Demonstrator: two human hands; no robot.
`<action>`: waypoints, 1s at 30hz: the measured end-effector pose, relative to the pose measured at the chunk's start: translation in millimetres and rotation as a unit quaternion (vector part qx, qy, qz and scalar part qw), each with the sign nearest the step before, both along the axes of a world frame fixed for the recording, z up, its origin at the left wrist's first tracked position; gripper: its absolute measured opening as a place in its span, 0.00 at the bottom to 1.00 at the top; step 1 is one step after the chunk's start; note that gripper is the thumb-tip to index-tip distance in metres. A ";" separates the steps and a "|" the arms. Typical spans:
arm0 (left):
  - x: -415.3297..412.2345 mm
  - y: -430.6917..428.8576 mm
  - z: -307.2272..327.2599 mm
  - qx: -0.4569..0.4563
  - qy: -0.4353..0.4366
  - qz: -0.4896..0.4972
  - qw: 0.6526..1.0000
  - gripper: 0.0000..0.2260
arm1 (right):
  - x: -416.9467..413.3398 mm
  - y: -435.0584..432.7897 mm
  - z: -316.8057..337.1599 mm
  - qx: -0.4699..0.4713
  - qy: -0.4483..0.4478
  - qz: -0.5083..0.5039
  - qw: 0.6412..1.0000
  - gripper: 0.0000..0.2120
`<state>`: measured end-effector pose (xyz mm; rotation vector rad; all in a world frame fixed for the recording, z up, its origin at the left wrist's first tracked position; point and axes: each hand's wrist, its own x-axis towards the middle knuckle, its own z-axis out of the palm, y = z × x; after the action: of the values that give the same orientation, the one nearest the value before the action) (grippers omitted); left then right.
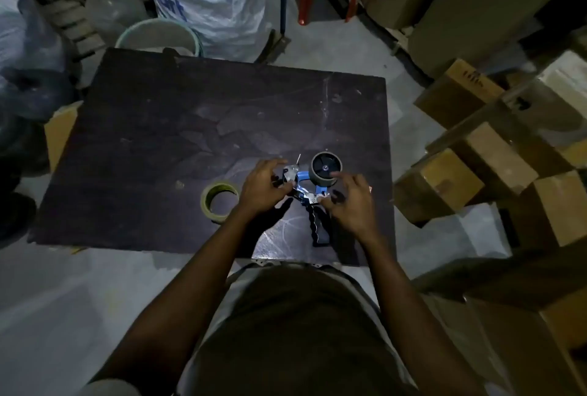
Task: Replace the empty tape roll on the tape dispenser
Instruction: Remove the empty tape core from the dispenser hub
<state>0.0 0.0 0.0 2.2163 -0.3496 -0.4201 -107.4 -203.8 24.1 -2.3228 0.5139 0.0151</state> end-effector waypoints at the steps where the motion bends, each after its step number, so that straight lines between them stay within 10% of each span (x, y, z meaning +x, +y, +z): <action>1: 2.5 -4.6 -2.7 -0.005 -0.008 -0.008 1.000 0.23 | 4.1 -2.8 -4.4 0.009 0.004 0.013 1.000 0.30; 14: 3.5 -14.4 -39.8 0.072 -0.011 -0.070 0.995 0.21 | 30.0 -21.6 -32.1 -0.037 0.138 0.210 0.967 0.23; 21: 22.1 -23.6 -36.5 0.074 -0.024 -0.037 0.996 0.22 | 72.6 -42.3 -12.9 -0.024 0.055 0.068 0.996 0.23; 26: 20.9 -49.4 -28.3 0.160 -0.096 -0.120 0.975 0.26 | 102.1 -40.9 -22.7 -0.055 0.163 0.097 0.980 0.42; 30: 18.8 -65.1 -39.8 0.242 -0.092 -0.180 0.949 0.24 | 104.9 -31.7 -36.6 -0.015 0.181 0.096 0.979 0.39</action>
<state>18.8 -65.1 -39.8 2.6860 -0.8336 -0.5388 -2.5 -235.4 -12.5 -2.4019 0.4666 0.5330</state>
